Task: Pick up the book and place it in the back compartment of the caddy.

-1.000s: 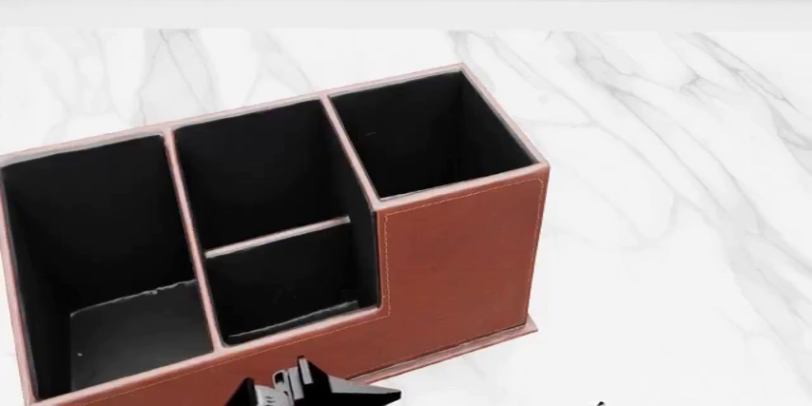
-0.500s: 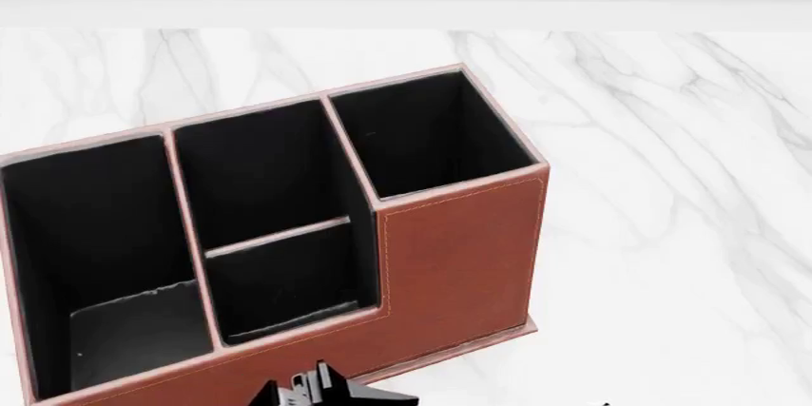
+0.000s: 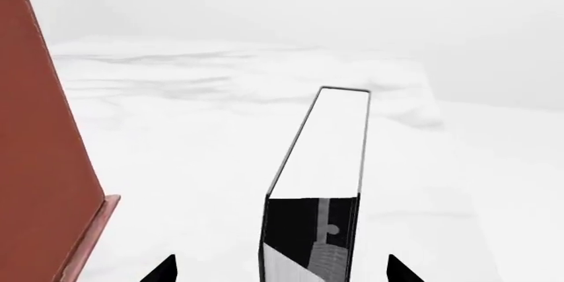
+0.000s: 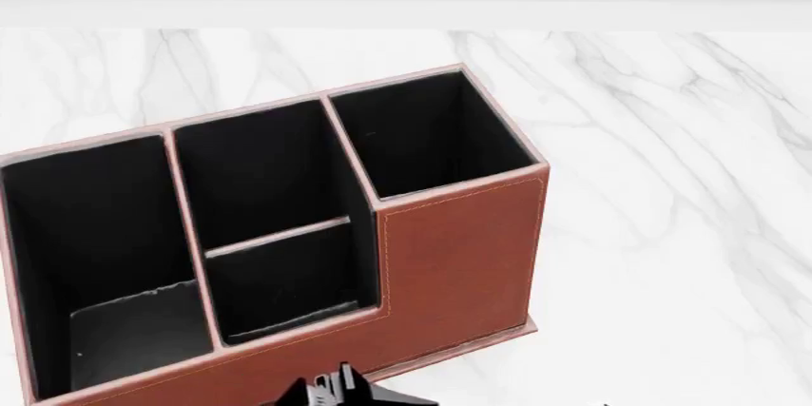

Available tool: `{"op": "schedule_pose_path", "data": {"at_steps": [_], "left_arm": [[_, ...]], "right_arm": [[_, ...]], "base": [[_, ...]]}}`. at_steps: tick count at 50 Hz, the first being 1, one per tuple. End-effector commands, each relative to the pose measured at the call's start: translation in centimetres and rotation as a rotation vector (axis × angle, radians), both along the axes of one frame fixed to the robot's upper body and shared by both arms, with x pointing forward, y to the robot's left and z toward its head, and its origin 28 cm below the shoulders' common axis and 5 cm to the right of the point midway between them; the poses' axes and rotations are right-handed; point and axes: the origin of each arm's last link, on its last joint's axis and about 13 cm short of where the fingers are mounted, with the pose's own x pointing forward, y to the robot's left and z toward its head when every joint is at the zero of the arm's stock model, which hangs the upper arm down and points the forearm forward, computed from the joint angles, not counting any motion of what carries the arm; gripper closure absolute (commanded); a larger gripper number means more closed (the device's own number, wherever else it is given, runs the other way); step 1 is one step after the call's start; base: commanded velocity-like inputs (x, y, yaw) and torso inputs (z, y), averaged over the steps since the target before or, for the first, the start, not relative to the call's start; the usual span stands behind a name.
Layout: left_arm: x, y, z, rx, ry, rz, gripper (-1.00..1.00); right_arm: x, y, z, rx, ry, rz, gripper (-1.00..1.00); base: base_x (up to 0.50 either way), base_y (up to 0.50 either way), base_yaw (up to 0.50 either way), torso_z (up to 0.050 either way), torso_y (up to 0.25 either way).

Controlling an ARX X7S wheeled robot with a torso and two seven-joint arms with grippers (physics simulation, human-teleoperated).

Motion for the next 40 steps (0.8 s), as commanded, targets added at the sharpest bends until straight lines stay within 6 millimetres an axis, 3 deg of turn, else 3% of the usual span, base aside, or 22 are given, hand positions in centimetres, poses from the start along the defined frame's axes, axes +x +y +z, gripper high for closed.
{"op": "schedule_pose_path", "data": {"at_steps": [1, 11, 12, 33, 40], "left_arm": [[0.1, -0.7, -0.3, 0.016, 0.007, -0.020, -1.00], [0.1, -1.1, -0.7, 0.038, 0.024, -0.038, -1.00], [0.0, -1.1, -0.8, 0.041, 0.029, -0.038, 1.00], [-0.2, 0.1, 0.1, 0.070, -0.007, -0.002, 1.00], [-1.1, 1.1, 2.1, 0.092, -0.075, 0.020, 1.00]], "right_arm": [[0.0, 0.0, 0.1, 0.000, -0.002, 0.002, -1.00], [0.0, -0.1, 0.1, 0.005, -0.002, 0.000, -1.00], [0.0, -0.1, 0.0, 0.004, -0.002, 0.000, -1.00], [-0.1, -0.1, 0.1, 0.003, -0.006, -0.002, -1.00], [-0.1, -0.2, 0.2, 0.008, -0.008, -0.006, -1.00]], "base": [[0.00, 0.00, 0.00, 0.000, 0.000], [0.00, 0.00, 0.00, 0.000, 0.000], [0.00, 0.00, 0.00, 0.000, 0.000], [0.00, 0.00, 0.00, 0.000, 0.000], [0.00, 0.00, 0.00, 0.000, 0.000]]}}
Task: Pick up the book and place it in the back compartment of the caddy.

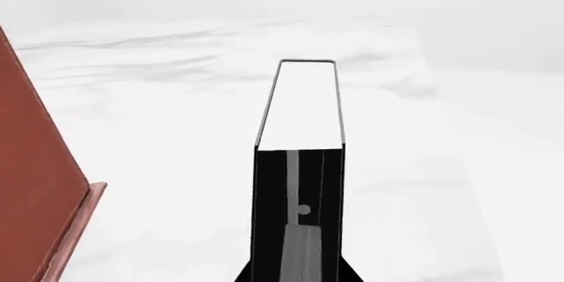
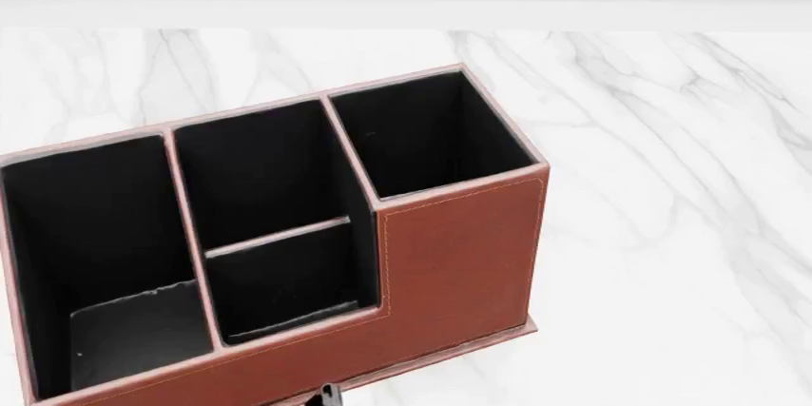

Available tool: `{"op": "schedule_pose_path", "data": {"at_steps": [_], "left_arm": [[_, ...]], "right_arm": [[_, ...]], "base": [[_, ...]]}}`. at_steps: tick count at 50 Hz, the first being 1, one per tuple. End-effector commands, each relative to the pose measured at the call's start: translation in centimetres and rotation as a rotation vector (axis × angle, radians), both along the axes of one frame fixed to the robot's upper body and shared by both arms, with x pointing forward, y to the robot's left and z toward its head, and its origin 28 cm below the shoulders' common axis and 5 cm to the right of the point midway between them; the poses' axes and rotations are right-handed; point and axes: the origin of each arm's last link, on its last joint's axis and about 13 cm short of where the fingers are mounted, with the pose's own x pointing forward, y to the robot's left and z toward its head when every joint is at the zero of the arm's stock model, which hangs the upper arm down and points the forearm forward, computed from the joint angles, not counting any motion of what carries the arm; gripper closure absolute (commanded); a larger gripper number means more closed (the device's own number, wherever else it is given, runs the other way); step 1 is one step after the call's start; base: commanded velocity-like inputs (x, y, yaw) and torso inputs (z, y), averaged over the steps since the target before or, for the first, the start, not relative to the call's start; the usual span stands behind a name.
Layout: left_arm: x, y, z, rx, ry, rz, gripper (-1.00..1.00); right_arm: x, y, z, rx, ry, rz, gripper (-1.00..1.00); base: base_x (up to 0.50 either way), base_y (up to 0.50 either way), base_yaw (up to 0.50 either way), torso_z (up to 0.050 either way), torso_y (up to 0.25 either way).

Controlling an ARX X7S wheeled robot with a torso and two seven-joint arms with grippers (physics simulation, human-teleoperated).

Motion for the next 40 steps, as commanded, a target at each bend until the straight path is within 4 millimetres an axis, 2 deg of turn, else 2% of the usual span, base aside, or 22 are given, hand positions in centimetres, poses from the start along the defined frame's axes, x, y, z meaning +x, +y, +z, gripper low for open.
{"op": "schedule_pose_path", "data": {"at_steps": [1, 15, 40], "left_arm": [[-0.9, 1.6, 2.4, 0.005, -0.071, 0.056, 1.00], [-1.4, 3.8, 4.7, 0.018, -0.134, 0.142, 1.00], [-2.2, 6.1, 7.5, -0.033, -0.203, 0.233, 1.00]], "right_arm": [[0.0, -0.1, 0.0, 0.004, -0.003, -0.003, -1.00], [0.0, -0.1, 0.1, 0.004, -0.003, -0.004, -1.00], [0.1, 0.0, 0.0, -0.002, 0.000, -0.004, -1.00]], "base": [[0.00, 0.00, 0.00, 0.000, 0.000], [0.00, 0.00, 0.00, 0.000, 0.001], [0.00, 0.00, 0.00, 0.000, 0.001]]}}
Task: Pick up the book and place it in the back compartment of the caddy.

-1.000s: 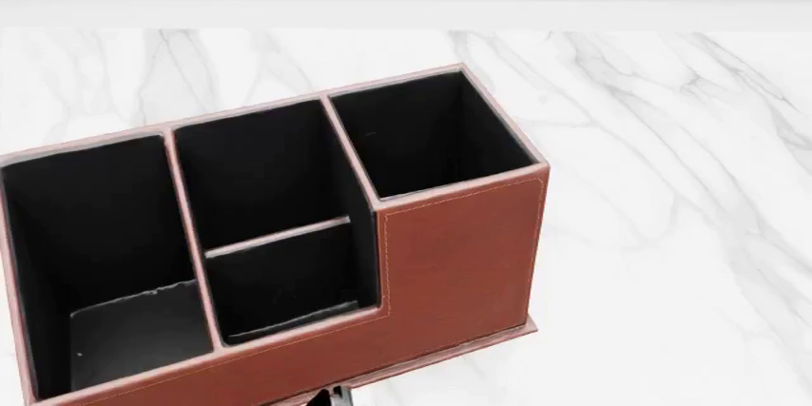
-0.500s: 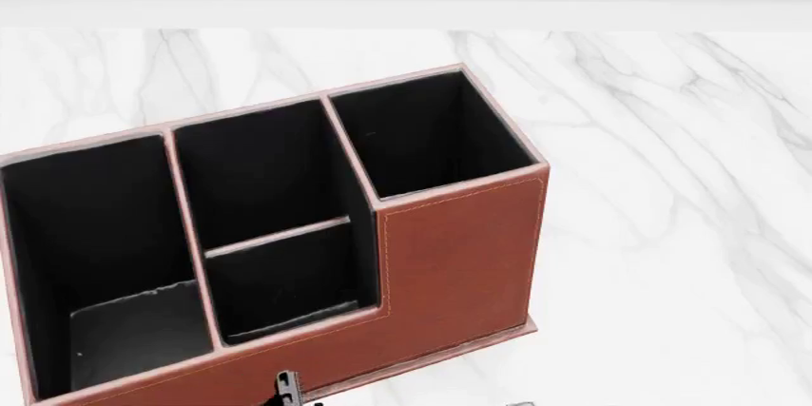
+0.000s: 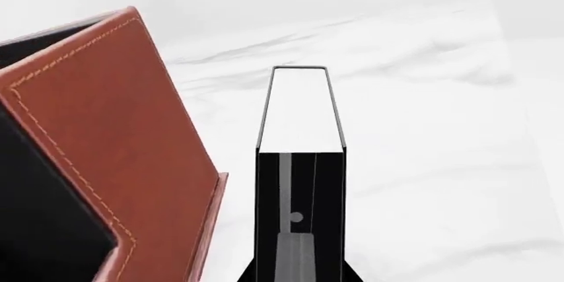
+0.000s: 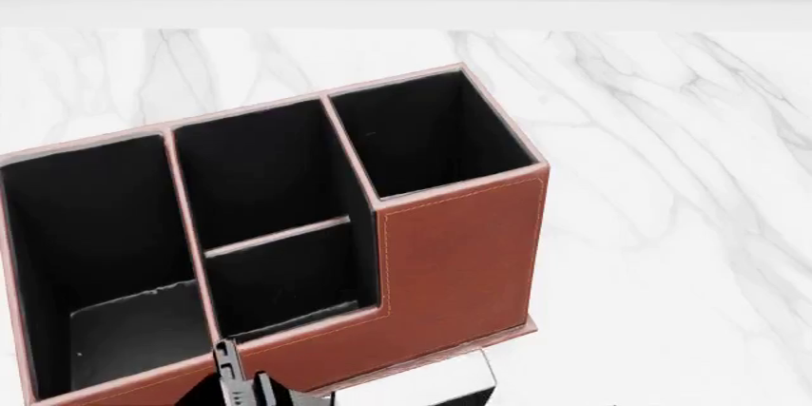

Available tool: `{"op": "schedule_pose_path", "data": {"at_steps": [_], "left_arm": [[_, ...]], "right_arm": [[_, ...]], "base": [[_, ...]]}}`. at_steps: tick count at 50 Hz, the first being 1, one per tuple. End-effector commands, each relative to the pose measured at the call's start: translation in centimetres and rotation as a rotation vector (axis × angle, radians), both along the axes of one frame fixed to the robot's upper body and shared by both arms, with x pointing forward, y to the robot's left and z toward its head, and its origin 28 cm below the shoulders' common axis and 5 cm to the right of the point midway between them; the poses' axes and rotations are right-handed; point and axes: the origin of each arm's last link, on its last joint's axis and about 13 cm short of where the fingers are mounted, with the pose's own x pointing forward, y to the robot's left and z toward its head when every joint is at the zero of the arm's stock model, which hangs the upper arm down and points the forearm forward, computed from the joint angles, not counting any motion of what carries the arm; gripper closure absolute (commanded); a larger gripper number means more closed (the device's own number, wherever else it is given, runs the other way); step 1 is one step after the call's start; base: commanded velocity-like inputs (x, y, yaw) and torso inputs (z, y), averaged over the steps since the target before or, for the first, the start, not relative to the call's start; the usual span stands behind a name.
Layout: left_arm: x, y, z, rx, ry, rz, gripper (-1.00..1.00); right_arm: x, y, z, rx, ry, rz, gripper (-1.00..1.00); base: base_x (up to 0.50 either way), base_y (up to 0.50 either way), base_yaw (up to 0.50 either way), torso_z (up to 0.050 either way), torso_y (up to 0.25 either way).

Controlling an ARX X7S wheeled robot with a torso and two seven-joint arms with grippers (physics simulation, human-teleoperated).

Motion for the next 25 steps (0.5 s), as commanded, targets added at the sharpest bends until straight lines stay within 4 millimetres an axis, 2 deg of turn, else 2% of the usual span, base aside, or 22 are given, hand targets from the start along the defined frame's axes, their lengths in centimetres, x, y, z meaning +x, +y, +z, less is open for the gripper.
{"op": "schedule_pose_path", "data": {"at_steps": [1, 19, 25], "left_arm": [[-0.1, 0.8, 2.4, -0.104, -0.042, 0.049, 1.00], [-0.5, 2.1, 3.4, -0.210, -0.078, 0.097, 1.00], [-1.0, 2.8, 4.6, -0.223, -0.100, 0.114, 1.00]], "right_arm": [[0.1, 0.1, -0.1, -0.003, 0.003, 0.003, -1.00], [0.1, 0.2, -0.2, -0.009, 0.005, 0.004, -1.00], [0.1, 0.2, -0.2, -0.010, 0.006, 0.005, -1.00]], "base": [[0.00, 0.00, 0.00, 0.000, 0.000], [0.00, 0.00, 0.00, 0.000, 0.001], [0.00, 0.00, 0.00, 0.000, 0.000]]}}
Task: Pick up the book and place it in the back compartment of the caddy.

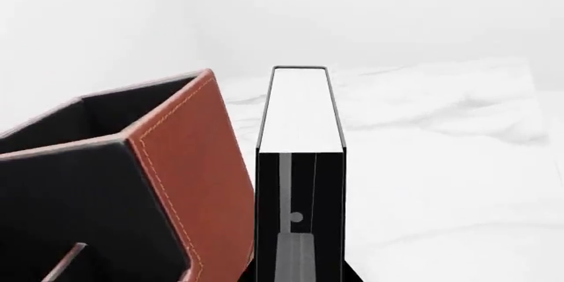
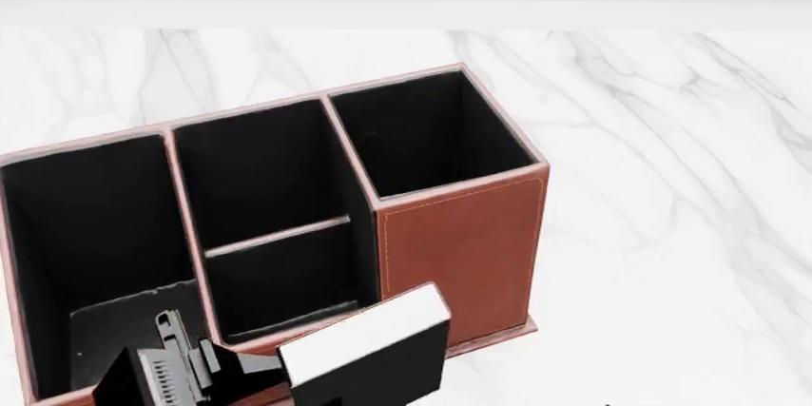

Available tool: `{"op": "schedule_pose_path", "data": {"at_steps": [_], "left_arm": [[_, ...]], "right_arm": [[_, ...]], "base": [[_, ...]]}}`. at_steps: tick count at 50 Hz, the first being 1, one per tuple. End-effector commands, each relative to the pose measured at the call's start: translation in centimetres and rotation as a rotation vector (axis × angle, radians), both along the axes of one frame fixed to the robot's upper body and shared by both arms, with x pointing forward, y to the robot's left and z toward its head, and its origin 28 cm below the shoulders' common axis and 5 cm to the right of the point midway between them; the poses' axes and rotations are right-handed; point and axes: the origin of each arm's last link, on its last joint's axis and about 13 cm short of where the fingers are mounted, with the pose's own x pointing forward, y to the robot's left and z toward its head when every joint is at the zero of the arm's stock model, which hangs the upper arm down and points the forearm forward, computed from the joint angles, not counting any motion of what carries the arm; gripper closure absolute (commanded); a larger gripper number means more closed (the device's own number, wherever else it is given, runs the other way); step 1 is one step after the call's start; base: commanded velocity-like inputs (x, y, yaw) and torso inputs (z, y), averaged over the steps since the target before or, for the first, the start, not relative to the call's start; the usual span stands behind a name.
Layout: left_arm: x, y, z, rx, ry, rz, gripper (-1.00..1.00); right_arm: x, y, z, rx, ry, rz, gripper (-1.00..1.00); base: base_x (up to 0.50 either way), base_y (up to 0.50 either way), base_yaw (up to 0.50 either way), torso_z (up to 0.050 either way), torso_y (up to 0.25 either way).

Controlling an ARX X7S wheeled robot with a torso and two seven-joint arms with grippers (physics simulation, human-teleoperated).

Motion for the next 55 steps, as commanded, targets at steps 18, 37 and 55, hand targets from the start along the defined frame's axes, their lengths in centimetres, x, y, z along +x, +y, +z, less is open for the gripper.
{"op": "schedule_pose_path", "data": {"at_steps": [18, 37, 55], "left_arm": [[-0.2, 2.2, 4.3, -0.123, 0.126, 0.043, 1.00], [1.1, 2.7, 6.5, -0.155, 0.345, -0.018, 1.00], [0.5, 2.2, 8.5, 0.040, 0.187, 0.052, 1.00]], "right_arm": [[0.1, 0.2, -0.1, -0.009, 0.007, 0.006, -1.00], [0.2, 0.4, -0.2, -0.006, 0.037, 0.041, -1.00], [0.2, 0.5, -0.3, -0.020, 0.039, 0.036, -1.00]], "base": [[0.00, 0.00, 0.00, 0.000, 0.002], [0.00, 0.00, 0.00, 0.000, 0.001], [0.00, 0.00, 0.00, 0.001, 0.001]]}}
